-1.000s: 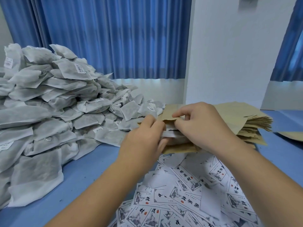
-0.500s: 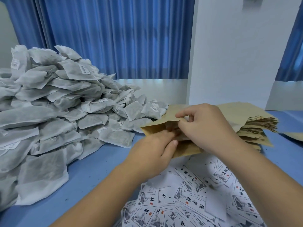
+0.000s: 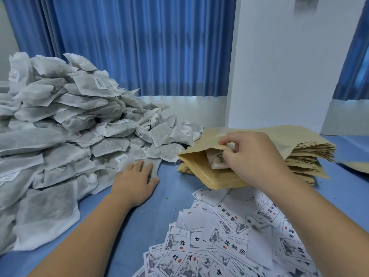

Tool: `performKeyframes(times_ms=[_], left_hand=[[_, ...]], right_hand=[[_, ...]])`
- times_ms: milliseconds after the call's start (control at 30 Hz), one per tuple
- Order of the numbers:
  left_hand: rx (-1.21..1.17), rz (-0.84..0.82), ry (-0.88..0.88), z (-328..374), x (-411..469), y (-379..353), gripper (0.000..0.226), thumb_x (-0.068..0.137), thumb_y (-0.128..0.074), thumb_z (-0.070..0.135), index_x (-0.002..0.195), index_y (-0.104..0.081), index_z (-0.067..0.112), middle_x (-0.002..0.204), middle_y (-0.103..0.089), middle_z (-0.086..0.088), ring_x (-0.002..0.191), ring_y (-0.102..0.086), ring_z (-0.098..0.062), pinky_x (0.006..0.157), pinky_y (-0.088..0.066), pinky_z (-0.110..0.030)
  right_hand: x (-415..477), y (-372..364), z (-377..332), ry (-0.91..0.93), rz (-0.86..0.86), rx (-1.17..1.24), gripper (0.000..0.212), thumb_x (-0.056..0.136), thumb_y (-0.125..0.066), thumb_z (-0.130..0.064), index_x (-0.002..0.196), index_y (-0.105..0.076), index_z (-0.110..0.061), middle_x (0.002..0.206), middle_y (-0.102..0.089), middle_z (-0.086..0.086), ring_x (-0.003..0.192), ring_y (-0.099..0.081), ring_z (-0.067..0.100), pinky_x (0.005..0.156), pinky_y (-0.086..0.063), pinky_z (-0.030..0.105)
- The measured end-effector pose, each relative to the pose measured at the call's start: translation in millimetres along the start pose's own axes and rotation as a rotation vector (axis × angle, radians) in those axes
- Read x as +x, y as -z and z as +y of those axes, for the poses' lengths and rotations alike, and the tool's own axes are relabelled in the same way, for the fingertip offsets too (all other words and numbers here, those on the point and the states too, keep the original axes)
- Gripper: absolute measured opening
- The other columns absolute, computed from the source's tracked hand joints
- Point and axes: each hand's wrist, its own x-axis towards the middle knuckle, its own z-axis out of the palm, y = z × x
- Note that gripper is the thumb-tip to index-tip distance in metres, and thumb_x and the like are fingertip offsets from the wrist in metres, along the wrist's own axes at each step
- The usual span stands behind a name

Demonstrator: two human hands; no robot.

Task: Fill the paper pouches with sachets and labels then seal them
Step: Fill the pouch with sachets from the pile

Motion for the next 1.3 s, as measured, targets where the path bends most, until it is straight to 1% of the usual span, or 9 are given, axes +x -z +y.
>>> performKeyframes(times_ms=[233,400,533,633,767,900,1067,1167,1300], left_hand=[[0.292,0.060,0.076,0.3,1.4,12.3,0.059,0.088,-0.027,0.066,0.122,-0.054,0.026,0.126,-0.048,0.003,0.119,-0.039,-0.022,0.094,-0.031,-0.039],[0.116,-0.036,0.065,-3.0,-3.5,7.5,0.060,0.087,-0.034,0.063,0.133,-0.040,0.024,0.139,-0.046,-0.002,0.126,-0.043,-0.024,0.099,-0.032,-0.042],[0.146,-0.065,0.008,3.4,-14.6,24.3,0.046,0.084,-0.043,0.048,0.126,-0.046,0.030,0.117,-0.056,0.003,0.113,-0.048,-0.021,0.088,-0.036,-0.037],[0.059,0.208,-0.139,13.8,-25.7,41.7,0.039,0.082,-0.043,0.039,0.116,-0.061,0.028,0.100,-0.063,0.005,0.101,-0.056,-0.023,0.079,-0.037,-0.034],[-0.317,0.656,-0.572,35.6,-43.7,71.7,0.041,0.076,-0.050,0.023,0.108,-0.070,0.007,0.098,-0.067,-0.004,0.089,-0.060,-0.027,0.077,-0.043,-0.039],[-0.250,0.702,-0.774,69.7,-61.9,73.6,0.037,0.075,-0.056,0.024,0.106,-0.070,0.009,0.108,-0.068,0.000,0.098,-0.057,-0.025,0.087,-0.040,-0.037],[-0.143,0.802,-0.792,106.5,-67.7,65.5,0.022,0.080,-0.061,0.021,0.096,-0.074,0.014,0.096,-0.069,-0.001,0.081,-0.058,-0.027,0.068,-0.039,-0.035],[-0.155,0.857,-0.719,112.0,-67.4,71.5,0.016,0.078,-0.061,0.014,0.087,-0.073,0.009,0.076,-0.060,-0.008,0.063,-0.050,-0.027,0.056,-0.037,-0.033],[-0.137,0.790,-0.556,114.6,-68.3,83.1,0.018,0.079,-0.053,0.020,0.073,-0.069,0.013,0.061,-0.056,0.000,0.045,-0.050,-0.022,0.037,-0.031,-0.025]], right_hand=[[0.7,1.3,3.1,-0.014,-0.001,0.009,0.030,0.081,-0.056,-0.018,0.100,-0.072,-0.034,0.057,-0.044,-0.017,0.055,-0.045,0.002,0.050,-0.029,0.020],[1.1,2.6,3.5,-0.009,-0.002,-0.003,0.030,0.080,-0.057,-0.017,0.098,-0.072,-0.035,0.058,-0.043,-0.017,0.054,-0.046,0.003,0.048,-0.030,0.021],[1.7,3.7,4.6,-0.013,-0.007,-0.004,0.029,0.081,-0.057,-0.018,0.098,-0.072,-0.036,0.058,-0.044,-0.016,0.052,-0.047,0.004,0.046,-0.029,0.020],[2.3,4.8,5.1,-0.012,-0.009,0.003,0.028,0.081,-0.057,-0.018,0.097,-0.072,-0.036,0.058,-0.044,-0.017,0.052,-0.047,0.003,0.046,-0.028,0.019],[3.4,7.2,4.6,-0.006,-0.008,0.018,0.028,0.080,-0.057,-0.017,0.095,-0.072,-0.036,0.059,-0.044,-0.015,0.052,-0.048,0.005,0.047,-0.030,0.021],[5.2,9.8,4.6,-0.001,-0.007,0.035,0.027,0.079,-0.059,-0.016,0.094,-0.072,-0.034,0.059,-0.048,-0.013,0.054,-0.051,0.009,0.049,-0.032,0.022],[4.6,9.9,-0.1,0.037,0.013,0.058,0.026,0.079,-0.060,-0.015,0.090,-0.073,-0.035,0.055,-0.045,-0.018,0.057,-0.048,0.000,0.052,-0.032,0.017],[2.9,9.9,-3.0,0.042,0.015,0.077,0.025,0.078,-0.060,-0.015,0.088,-0.073,-0.034,0.051,-0.046,-0.018,0.056,-0.048,0.002,0.051,-0.032,0.019],[1.1,11.7,-8.6,0.062,0.022,0.084,0.027,0.078,-0.058,-0.016,0.093,-0.074,-0.032,0.056,-0.044,-0.018,0.059,-0.047,0.002,0.053,-0.031,0.017]])
